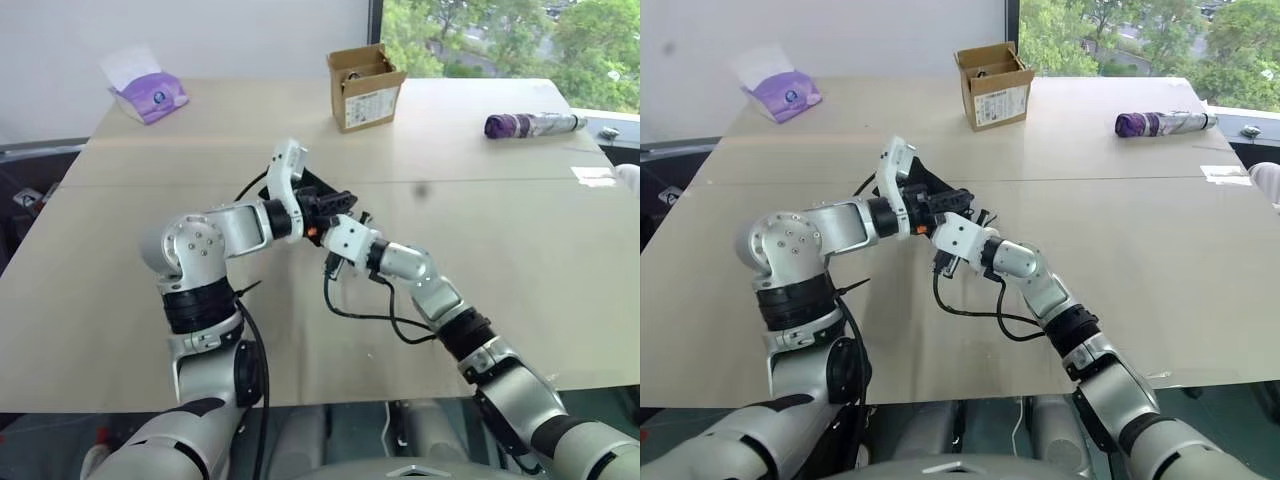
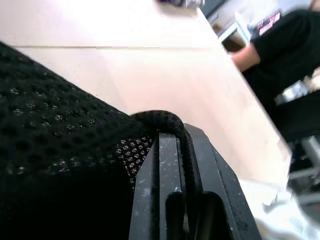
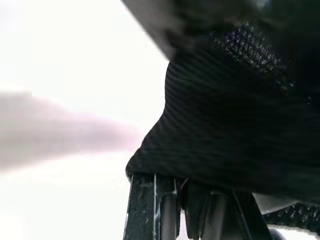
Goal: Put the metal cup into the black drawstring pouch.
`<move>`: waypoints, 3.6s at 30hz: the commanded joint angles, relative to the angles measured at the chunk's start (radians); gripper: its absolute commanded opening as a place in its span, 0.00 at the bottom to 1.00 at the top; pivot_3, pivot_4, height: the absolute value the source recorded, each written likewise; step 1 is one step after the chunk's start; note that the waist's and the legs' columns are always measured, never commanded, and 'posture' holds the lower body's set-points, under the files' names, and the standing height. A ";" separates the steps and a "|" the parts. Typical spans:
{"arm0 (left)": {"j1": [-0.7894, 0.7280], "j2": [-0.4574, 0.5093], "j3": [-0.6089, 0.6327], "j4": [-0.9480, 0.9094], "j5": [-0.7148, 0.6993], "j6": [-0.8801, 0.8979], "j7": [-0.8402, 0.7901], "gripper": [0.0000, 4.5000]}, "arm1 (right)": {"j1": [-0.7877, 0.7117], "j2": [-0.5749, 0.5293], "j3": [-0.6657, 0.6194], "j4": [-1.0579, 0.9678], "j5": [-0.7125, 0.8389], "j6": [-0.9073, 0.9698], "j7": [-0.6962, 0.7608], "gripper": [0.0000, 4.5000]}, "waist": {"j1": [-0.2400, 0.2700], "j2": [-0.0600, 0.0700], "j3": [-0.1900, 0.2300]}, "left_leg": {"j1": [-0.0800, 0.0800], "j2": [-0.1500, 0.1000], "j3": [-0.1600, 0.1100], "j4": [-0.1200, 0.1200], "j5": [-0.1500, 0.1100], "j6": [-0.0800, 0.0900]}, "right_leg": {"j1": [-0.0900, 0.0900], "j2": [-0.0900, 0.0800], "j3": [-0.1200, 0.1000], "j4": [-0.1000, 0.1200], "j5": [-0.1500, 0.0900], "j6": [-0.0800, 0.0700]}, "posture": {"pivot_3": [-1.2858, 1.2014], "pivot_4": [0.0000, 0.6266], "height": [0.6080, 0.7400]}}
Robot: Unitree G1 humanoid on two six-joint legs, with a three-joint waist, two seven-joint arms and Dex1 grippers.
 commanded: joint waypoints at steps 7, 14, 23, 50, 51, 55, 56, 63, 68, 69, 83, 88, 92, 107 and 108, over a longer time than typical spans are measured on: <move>-0.042 -0.091 0.108 -0.015 -0.041 0.086 0.061 0.02 | -0.050 -0.040 0.085 0.031 -0.145 -0.092 -0.034 0.00 | 0.003 0.000 0.000 | 0.000 -0.001 0.001 -0.001 0.000 0.000 | 0.000 -0.001 0.000 -0.002 0.000 0.000 | 0.52 0.24 1.00; -0.039 -0.100 0.164 0.010 -0.058 0.107 0.099 0.00 | -0.059 -0.097 0.088 0.033 -0.202 -0.130 -0.047 0.16 | 0.002 0.000 0.000 | 0.000 -0.001 0.000 -0.001 0.001 -0.001 | 0.000 -0.001 0.000 0.000 0.000 0.000 | 0.52 0.24 1.00; 0.000 0.074 0.030 0.108 0.005 -0.079 0.019 0.00 | 0.098 -0.186 0.009 -0.352 -0.093 0.141 0.054 0.72 | 0.004 0.000 0.000 | 0.000 -0.001 0.000 -0.003 0.001 -0.001 | -0.001 -0.001 0.000 -0.001 0.000 0.000 | 0.52 0.24 1.00; -0.003 0.395 -0.145 0.092 -0.043 -0.216 -0.255 0.00 | -0.011 0.000 -0.104 -0.124 0.055 0.318 -0.115 0.72 | 0.002 0.000 0.000 | -0.002 -0.001 0.001 -0.006 0.001 -0.001 | -0.004 -0.001 0.001 -0.001 0.000 0.000 | 0.52 0.24 1.00; -0.002 0.396 -0.145 0.088 -0.046 -0.213 -0.255 0.00 | -0.018 0.005 -0.109 -0.105 0.052 0.305 -0.124 0.72 | 0.002 0.000 0.000 | -0.001 -0.001 0.001 -0.006 0.001 -0.001 | -0.004 -0.001 0.001 -0.001 0.000 0.000 | 0.52 0.24 1.00; 0.007 0.402 -0.147 0.071 -0.053 -0.210 -0.248 0.00 | -0.035 0.026 -0.127 -0.068 0.065 0.268 -0.132 0.72 | 0.001 0.000 0.000 | -0.001 -0.001 0.001 -0.006 0.001 -0.001 | -0.004 -0.001 0.001 0.000 0.000 -0.001 | 0.52 0.24 1.00; 0.010 0.404 -0.146 0.069 -0.054 -0.210 -0.246 0.00 | -0.035 0.026 -0.129 -0.067 0.064 0.267 -0.132 0.61 | 0.001 0.000 0.000 | -0.001 -0.001 0.001 -0.006 0.001 -0.001 | -0.004 -0.001 0.001 0.000 0.000 -0.001 | 0.52 0.24 1.00; 0.025 0.411 -0.144 0.059 -0.065 -0.213 -0.243 0.00 | -0.030 -0.004 -0.151 -0.071 0.057 0.263 -0.147 0.01 | 0.001 0.000 0.000 | -0.001 -0.001 0.001 -0.006 0.001 -0.001 | -0.004 0.000 0.001 -0.001 0.000 -0.001 | 0.52 0.24 1.00; 0.037 0.410 -0.150 0.051 -0.064 -0.225 -0.249 0.00 | -0.032 -0.027 -0.188 -0.096 0.062 0.266 -0.168 0.01 | 0.001 0.000 0.000 | -0.001 -0.001 0.001 -0.006 0.001 -0.001 | -0.004 0.000 0.001 0.000 0.000 -0.001 | 0.52 0.24 1.00; 0.038 0.407 -0.148 0.050 -0.067 -0.226 -0.251 0.00 | -0.031 -0.034 -0.192 -0.102 0.061 0.265 -0.169 0.01 | 0.001 0.000 0.000 | -0.001 -0.001 0.001 -0.006 0.001 -0.001 | -0.004 0.000 0.001 0.000 0.000 -0.001 | 0.52 0.24 1.00; 0.034 0.368 -0.343 -0.037 0.029 -0.543 -0.366 0.82 | -0.028 -0.376 -0.150 -0.610 -0.155 0.420 -0.088 0.00 | 0.004 0.000 0.000 | -0.002 0.000 0.002 -0.006 0.001 -0.001 | -0.005 0.000 0.001 -0.001 0.000 -0.001 | 0.52 0.24 1.00; -0.117 0.247 -0.487 0.170 0.167 -0.740 -0.398 0.82 | -0.040 -0.469 -0.094 -0.725 -0.224 0.453 0.001 0.00 | 0.012 0.000 0.000 | -0.002 -0.001 0.002 -0.004 0.000 0.001 | -0.004 0.000 0.001 0.000 0.000 0.000 | 0.52 0.24 1.00; -0.166 0.193 -0.520 0.285 0.233 -0.844 -0.430 0.82 | -0.054 -0.486 -0.082 -0.756 -0.241 0.480 0.026 0.00 | 0.007 0.000 0.000 | -0.002 -0.001 0.002 -0.003 -0.001 0.002 | -0.003 0.000 0.001 -0.002 0.000 0.000 | 0.52 0.24 1.00; -0.134 0.214 -0.560 0.331 0.323 -0.947 -0.581 0.48 | -0.059 -0.481 -0.113 -0.752 -0.287 0.553 -0.004 0.00 | 0.002 0.000 0.000 | -0.003 -0.001 0.003 -0.004 0.001 0.000 | -0.005 0.000 0.002 -0.001 0.000 0.000 | 0.52 0.24 1.00; -0.138 0.212 -0.559 0.337 0.326 -0.950 -0.584 0.48 | -0.059 -0.481 -0.113 -0.752 -0.286 0.553 -0.004 0.00 | 0.002 0.000 0.000 | -0.003 0.000 0.003 -0.004 0.001 0.000 | -0.005 0.000 0.002 -0.001 0.000 0.000 | 0.52 0.24 1.00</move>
